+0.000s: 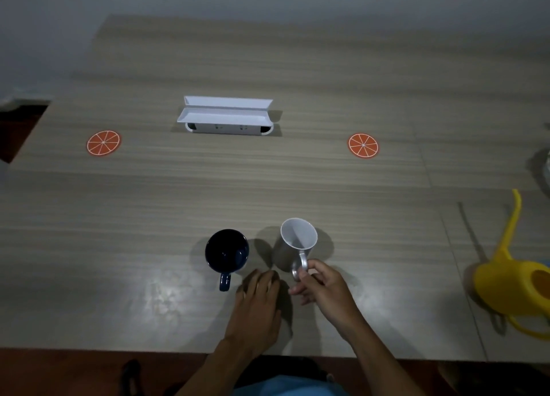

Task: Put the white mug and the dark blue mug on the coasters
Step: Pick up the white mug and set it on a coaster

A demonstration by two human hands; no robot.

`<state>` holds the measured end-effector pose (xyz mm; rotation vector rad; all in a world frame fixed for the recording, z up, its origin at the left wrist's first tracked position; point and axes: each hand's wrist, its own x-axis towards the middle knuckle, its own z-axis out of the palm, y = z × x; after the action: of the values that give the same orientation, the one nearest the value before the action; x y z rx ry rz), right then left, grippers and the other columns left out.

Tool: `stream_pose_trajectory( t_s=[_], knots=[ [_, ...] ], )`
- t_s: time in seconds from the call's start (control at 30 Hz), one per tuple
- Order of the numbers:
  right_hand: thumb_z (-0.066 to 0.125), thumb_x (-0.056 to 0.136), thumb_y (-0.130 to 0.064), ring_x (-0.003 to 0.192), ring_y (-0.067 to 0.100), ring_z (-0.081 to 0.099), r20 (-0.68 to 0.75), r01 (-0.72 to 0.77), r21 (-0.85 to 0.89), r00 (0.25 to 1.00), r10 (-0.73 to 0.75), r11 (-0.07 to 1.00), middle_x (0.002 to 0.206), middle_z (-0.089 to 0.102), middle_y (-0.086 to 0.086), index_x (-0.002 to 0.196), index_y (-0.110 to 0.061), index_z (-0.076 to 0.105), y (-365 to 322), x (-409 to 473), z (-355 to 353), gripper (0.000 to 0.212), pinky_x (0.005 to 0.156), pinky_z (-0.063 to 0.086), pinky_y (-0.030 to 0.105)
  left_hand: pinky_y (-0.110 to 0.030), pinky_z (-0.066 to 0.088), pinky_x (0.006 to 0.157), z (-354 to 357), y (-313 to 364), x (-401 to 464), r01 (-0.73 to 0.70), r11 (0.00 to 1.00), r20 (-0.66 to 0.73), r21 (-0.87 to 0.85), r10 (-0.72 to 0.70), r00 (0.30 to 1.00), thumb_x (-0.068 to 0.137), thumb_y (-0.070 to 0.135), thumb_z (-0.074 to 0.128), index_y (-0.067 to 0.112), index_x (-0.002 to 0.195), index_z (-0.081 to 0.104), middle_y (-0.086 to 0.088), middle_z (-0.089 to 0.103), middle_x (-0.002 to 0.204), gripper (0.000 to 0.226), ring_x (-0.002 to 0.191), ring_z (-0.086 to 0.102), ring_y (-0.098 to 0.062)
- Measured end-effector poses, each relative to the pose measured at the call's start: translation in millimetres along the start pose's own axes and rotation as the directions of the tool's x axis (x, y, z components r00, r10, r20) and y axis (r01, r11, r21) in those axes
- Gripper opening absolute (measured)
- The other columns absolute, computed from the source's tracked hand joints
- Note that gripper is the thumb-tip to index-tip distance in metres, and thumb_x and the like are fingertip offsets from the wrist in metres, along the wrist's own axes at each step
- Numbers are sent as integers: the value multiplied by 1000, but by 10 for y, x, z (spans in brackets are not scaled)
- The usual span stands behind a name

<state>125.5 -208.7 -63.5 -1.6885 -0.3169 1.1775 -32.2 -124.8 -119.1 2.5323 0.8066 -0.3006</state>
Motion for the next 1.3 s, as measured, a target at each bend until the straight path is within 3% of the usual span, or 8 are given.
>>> stream_pose_trajectory(
  t_s=[0.17, 0.33, 0.57, 0.77, 0.9, 1.3],
  knots=[
    [60, 98, -17, 84, 26, 77, -39, 76, -11, 996, -77, 997, 82, 77, 15, 100, -15, 71, -78, 15, -254, 12, 68, 58, 37, -50, 21, 122, -31, 98, 246, -23, 1000, 14, 4, 23, 1000, 92, 31, 52, 19, 155, 22, -3, 19, 166, 71, 155, 8, -29],
    [61, 97, -15, 82, 29, 77, -165, 124, 19, 979, -120, 992, 80, 74, 13, 97, -12, 71, -205, 167, -522, 10, 63, 57, 34, -52, 6, 127, -137, 243, 646, -32, 999, 25, 7, 32, 999, 102, 35, 46, 14, 161, 2, -6, -1, 171, 76, 156, -10, -29],
    [62, 96, -14, 82, 29, 77, -287, 156, 7, 946, -147, 988, 75, 75, 3, 100, -14, 71, -359, 562, -864, 10, 63, 56, 36, -53, -9, 123, -376, 364, 1436, -49, 999, -70, -18, 48, 996, 102, 52, 40, 17, 161, -3, -3, -13, 169, 80, 155, -16, -33],
    [64, 96, -21, 85, 26, 77, -351, 166, -1, 923, -156, 986, 85, 77, 4, 101, -21, 72, -449, 986, -1062, 10, 64, 57, 37, -67, 0, 122, -442, 419, 2269, -9, 1000, -98, -23, 7, 995, 96, 65, 39, 19, 161, -2, -6, -7, 171, 90, 155, -11, -36],
    [63, 96, -21, 85, 25, 76, -385, 179, -10, 907, -169, 984, 88, 77, 5, 101, -21, 71, -492, 1261, -1164, 10, 64, 56, 37, -73, 3, 118, -329, 513, 2567, 42, 998, -105, 35, -38, 994, 96, 69, 27, 20, 161, -1, -5, -3, 172, 86, 157, -7, -32],
    [58, 99, -23, 90, 25, 76, -486, 288, -30, 832, -266, 957, 95, 77, 5, 99, -34, 68, -752, 1892, -1363, 15, 66, 53, 35, -69, 0, 120, -185, 497, 2663, 99, 993, -149, 59, -89, 985, 94, 75, 23, 18, 162, 1, -5, -5, 171, 91, 157, -7, -25]
  ],
)
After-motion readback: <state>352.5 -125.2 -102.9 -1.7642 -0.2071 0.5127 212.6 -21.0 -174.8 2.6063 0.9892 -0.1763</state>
